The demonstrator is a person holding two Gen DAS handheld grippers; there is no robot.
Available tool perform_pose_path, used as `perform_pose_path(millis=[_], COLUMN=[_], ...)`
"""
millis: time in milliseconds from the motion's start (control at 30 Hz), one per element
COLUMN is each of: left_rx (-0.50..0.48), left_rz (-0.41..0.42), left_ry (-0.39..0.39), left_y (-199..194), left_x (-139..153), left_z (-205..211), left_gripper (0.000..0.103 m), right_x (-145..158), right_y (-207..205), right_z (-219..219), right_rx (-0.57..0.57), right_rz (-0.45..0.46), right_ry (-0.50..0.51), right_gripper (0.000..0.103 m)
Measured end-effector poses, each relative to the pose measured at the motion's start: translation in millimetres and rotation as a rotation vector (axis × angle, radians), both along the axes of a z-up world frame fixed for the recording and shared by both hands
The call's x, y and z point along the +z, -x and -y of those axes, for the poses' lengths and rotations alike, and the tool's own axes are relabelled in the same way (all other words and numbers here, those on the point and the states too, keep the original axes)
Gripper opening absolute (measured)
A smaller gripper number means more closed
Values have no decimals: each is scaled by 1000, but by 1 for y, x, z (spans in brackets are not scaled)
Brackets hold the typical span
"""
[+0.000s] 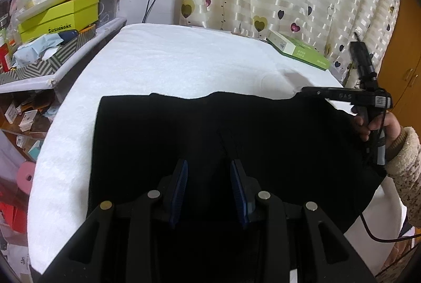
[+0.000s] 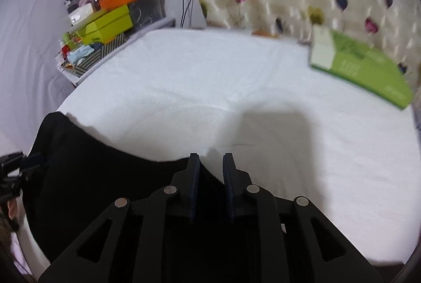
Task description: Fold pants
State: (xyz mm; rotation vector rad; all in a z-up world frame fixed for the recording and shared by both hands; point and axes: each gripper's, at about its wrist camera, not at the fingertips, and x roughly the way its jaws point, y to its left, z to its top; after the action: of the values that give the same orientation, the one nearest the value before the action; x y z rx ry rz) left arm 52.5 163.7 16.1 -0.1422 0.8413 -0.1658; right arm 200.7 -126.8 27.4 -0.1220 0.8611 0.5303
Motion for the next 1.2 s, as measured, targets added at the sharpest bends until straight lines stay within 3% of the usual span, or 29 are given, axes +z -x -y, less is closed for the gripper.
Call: perform_pose_path(millis=[100,200,467,567,767,900,1033,1200], left_rx=[27,34,71,82,121,53,-15,-65], left_rz=[5,-2,1,-3,36,83,79,63], left_ry=[-55,-51,-105,-131,-107,-66,-54,-3], left_y=[7,13,26,29,40,49,49,49], left_x=[3,3,0,0,16,25,23,18], left_z=[-2,-7,-10,-10,-5,19,40,56], left_gripper=[36,36,36,36,36,39,39,39], right_x=[12,12,-22,-19,-25,-22,-13,-24], right_y=[34,71,132,143,164,182,179,175], right_z=[7,10,2,-2,-26,-36,-10,41], right_rx=[29,73,137,146,111,183,65,-145], right_rz=[46,47,-13,-8,29,4,48,-25], right_ry=[-3,-7,60,54,75,32,43,67], right_gripper=[19,20,22,35,39,39,39,39])
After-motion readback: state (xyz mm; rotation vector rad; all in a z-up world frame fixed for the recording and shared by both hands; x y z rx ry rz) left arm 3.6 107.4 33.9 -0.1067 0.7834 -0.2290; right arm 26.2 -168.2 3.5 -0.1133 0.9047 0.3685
